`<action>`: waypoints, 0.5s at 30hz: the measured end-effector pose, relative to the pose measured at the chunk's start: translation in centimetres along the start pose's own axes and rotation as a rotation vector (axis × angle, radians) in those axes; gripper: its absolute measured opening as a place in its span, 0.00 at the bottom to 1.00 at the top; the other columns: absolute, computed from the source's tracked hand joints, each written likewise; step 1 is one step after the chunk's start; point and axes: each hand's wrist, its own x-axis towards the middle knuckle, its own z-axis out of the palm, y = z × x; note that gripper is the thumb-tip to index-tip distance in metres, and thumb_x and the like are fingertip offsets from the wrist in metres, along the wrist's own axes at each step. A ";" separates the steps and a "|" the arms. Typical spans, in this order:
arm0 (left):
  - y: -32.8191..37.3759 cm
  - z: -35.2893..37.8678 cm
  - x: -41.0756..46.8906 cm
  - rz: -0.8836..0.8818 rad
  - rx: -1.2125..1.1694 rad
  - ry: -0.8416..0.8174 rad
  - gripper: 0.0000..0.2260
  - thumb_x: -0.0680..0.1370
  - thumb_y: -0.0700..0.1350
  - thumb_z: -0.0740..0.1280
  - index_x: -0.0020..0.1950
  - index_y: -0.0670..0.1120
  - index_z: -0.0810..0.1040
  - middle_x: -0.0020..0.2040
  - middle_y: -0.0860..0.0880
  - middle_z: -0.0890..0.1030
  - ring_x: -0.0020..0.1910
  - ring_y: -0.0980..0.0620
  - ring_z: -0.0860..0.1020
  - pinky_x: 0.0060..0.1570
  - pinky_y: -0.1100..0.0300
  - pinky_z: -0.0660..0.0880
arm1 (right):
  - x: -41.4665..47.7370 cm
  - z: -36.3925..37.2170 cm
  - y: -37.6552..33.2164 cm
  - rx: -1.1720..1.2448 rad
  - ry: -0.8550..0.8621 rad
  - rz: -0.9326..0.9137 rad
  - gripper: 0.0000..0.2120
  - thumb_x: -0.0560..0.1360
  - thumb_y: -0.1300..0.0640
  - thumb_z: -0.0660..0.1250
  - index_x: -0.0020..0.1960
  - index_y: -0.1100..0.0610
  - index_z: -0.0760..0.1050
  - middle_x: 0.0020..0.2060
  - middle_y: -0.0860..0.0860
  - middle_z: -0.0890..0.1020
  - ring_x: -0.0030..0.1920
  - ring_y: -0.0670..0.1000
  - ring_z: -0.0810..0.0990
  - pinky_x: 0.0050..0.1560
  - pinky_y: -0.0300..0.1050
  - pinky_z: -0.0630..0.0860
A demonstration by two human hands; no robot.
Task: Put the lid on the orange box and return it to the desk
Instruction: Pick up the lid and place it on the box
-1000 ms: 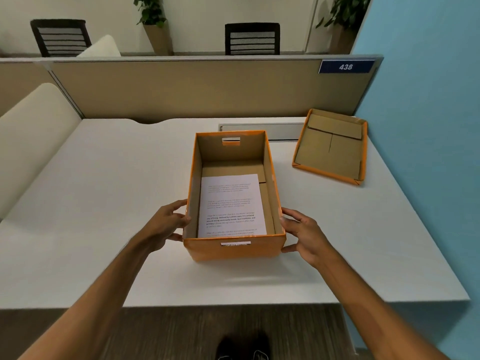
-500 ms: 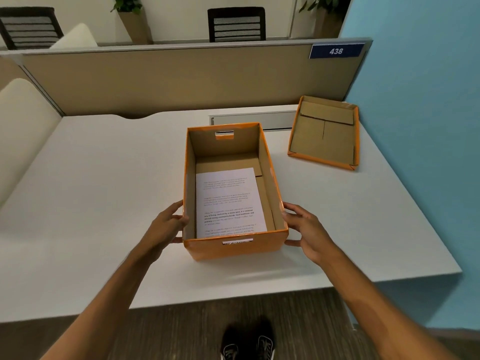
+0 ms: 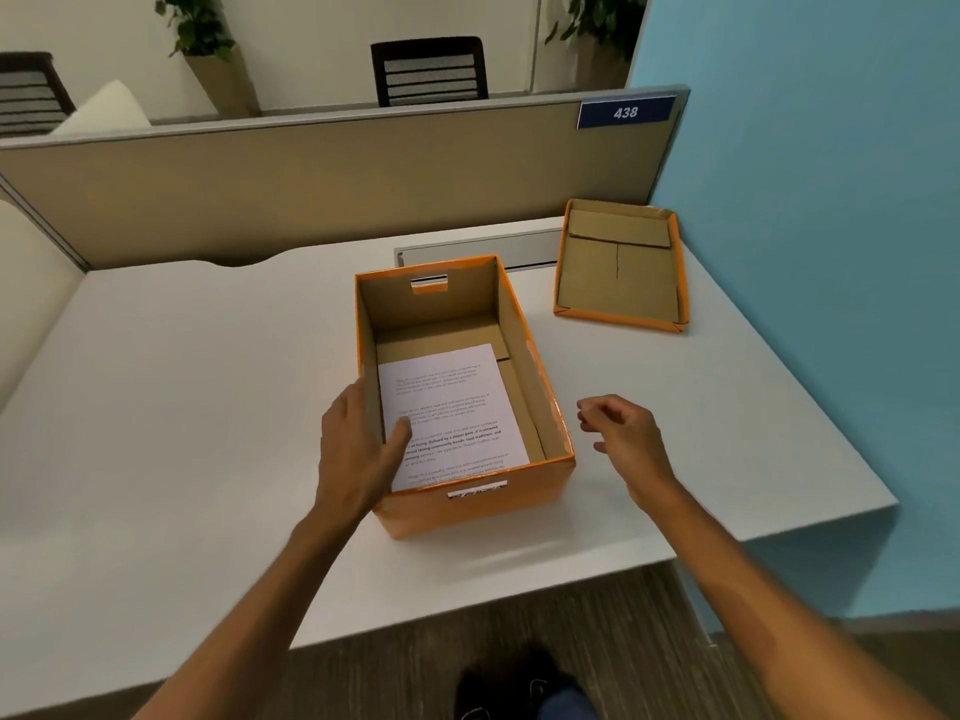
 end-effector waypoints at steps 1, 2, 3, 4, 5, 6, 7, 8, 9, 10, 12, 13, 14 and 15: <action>0.4 0.1 0.1 0.030 -0.005 -0.006 0.33 0.75 0.58 0.66 0.76 0.47 0.62 0.75 0.44 0.68 0.71 0.41 0.68 0.66 0.44 0.69 | 0.0 -0.1 -0.1 -0.008 0.015 -0.018 0.07 0.78 0.53 0.68 0.51 0.52 0.83 0.45 0.50 0.85 0.51 0.51 0.83 0.53 0.53 0.81; 1.0 0.3 0.3 0.057 -0.010 -0.018 0.33 0.74 0.58 0.66 0.75 0.47 0.63 0.74 0.44 0.69 0.70 0.42 0.69 0.65 0.44 0.70 | 0.1 -0.2 -0.2 -0.017 0.028 -0.036 0.06 0.77 0.53 0.68 0.51 0.52 0.83 0.45 0.49 0.85 0.50 0.50 0.83 0.53 0.52 0.80; 1.5 0.5 0.6 0.082 -0.012 -0.028 0.31 0.74 0.58 0.66 0.74 0.47 0.64 0.73 0.44 0.70 0.69 0.42 0.70 0.65 0.45 0.71 | 0.2 -0.4 -0.3 -0.029 0.040 -0.055 0.06 0.77 0.54 0.68 0.51 0.51 0.83 0.45 0.48 0.85 0.50 0.49 0.83 0.53 0.50 0.80; 2.1 0.8 0.9 0.110 -0.011 -0.032 0.30 0.75 0.57 0.66 0.72 0.47 0.66 0.72 0.45 0.71 0.68 0.43 0.71 0.64 0.47 0.72 | 0.3 -0.6 -0.4 -0.045 0.052 -0.077 0.07 0.78 0.54 0.67 0.52 0.52 0.83 0.46 0.48 0.85 0.50 0.48 0.83 0.52 0.49 0.80; 2.8 1.2 1.3 0.137 -0.006 -0.025 0.28 0.75 0.56 0.67 0.71 0.46 0.67 0.71 0.45 0.72 0.67 0.44 0.71 0.63 0.49 0.72 | 0.5 -0.9 -0.6 -0.064 0.062 -0.100 0.07 0.78 0.55 0.67 0.52 0.52 0.83 0.46 0.47 0.85 0.50 0.47 0.83 0.51 0.47 0.80; 3.5 1.6 1.7 0.159 0.004 -0.011 0.27 0.75 0.55 0.68 0.71 0.46 0.68 0.71 0.45 0.72 0.67 0.44 0.71 0.63 0.50 0.71 | 0.7 -1.2 -0.8 -0.081 0.072 -0.123 0.07 0.78 0.55 0.67 0.53 0.53 0.83 0.46 0.47 0.85 0.50 0.46 0.82 0.50 0.44 0.80; 4.3 2.1 2.0 0.175 0.020 0.001 0.27 0.76 0.55 0.68 0.72 0.45 0.68 0.72 0.45 0.71 0.68 0.44 0.71 0.65 0.49 0.70 | 1.0 -1.6 -1.0 -0.098 0.083 -0.146 0.07 0.78 0.56 0.67 0.54 0.54 0.83 0.46 0.47 0.85 0.50 0.46 0.82 0.49 0.41 0.79; 5.3 2.6 2.4 0.183 0.032 0.003 0.28 0.76 0.54 0.68 0.73 0.46 0.67 0.74 0.45 0.70 0.71 0.44 0.69 0.67 0.47 0.68 | 1.4 -2.0 -1.1 -0.113 0.094 -0.168 0.07 0.78 0.56 0.67 0.54 0.54 0.83 0.46 0.47 0.85 0.50 0.45 0.82 0.48 0.38 0.78; 6.2 3.0 2.8 0.191 0.033 -0.005 0.29 0.77 0.54 0.68 0.75 0.46 0.66 0.76 0.46 0.68 0.73 0.44 0.67 0.69 0.45 0.67 | 1.8 -2.5 -1.3 -0.127 0.105 -0.189 0.07 0.78 0.57 0.68 0.54 0.54 0.82 0.46 0.47 0.85 0.49 0.45 0.82 0.48 0.35 0.77; 7.2 3.6 3.2 0.202 0.026 -0.020 0.29 0.77 0.54 0.67 0.76 0.47 0.64 0.77 0.46 0.66 0.75 0.44 0.65 0.71 0.44 0.65 | 2.2 -3.0 -1.4 -0.138 0.114 -0.207 0.07 0.78 0.58 0.68 0.54 0.55 0.82 0.46 0.47 0.85 0.49 0.44 0.82 0.47 0.33 0.76; 9.3 4.7 4.1 0.228 0.010 -0.050 0.30 0.78 0.53 0.66 0.77 0.47 0.63 0.78 0.46 0.64 0.76 0.45 0.63 0.72 0.43 0.64 | 3.4 -4.0 -1.6 -0.159 0.123 -0.232 0.07 0.78 0.59 0.68 0.54 0.55 0.82 0.47 0.47 0.84 0.48 0.43 0.81 0.46 0.28 0.74; 10.3 5.3 4.5 0.243 0.004 -0.061 0.30 0.78 0.53 0.66 0.77 0.46 0.62 0.78 0.45 0.63 0.76 0.45 0.62 0.73 0.43 0.64 | 4.1 -4.4 -1.7 -0.168 0.127 -0.242 0.07 0.78 0.59 0.68 0.55 0.56 0.82 0.47 0.47 0.84 0.48 0.42 0.81 0.46 0.27 0.73; 11.4 5.9 5.0 0.262 -0.005 -0.068 0.30 0.78 0.52 0.66 0.77 0.46 0.62 0.78 0.45 0.64 0.76 0.45 0.62 0.73 0.44 0.64 | 4.8 -4.9 -1.7 -0.174 0.132 -0.250 0.07 0.78 0.59 0.68 0.55 0.56 0.82 0.47 0.47 0.84 0.47 0.41 0.81 0.46 0.26 0.73; 12.6 6.6 5.5 0.283 -0.018 -0.070 0.29 0.78 0.52 0.66 0.77 0.45 0.62 0.77 0.45 0.65 0.76 0.46 0.63 0.72 0.46 0.64 | 5.7 -5.4 -1.8 -0.178 0.138 -0.255 0.07 0.78 0.59 0.68 0.54 0.56 0.82 0.47 0.47 0.84 0.47 0.41 0.81 0.46 0.27 0.73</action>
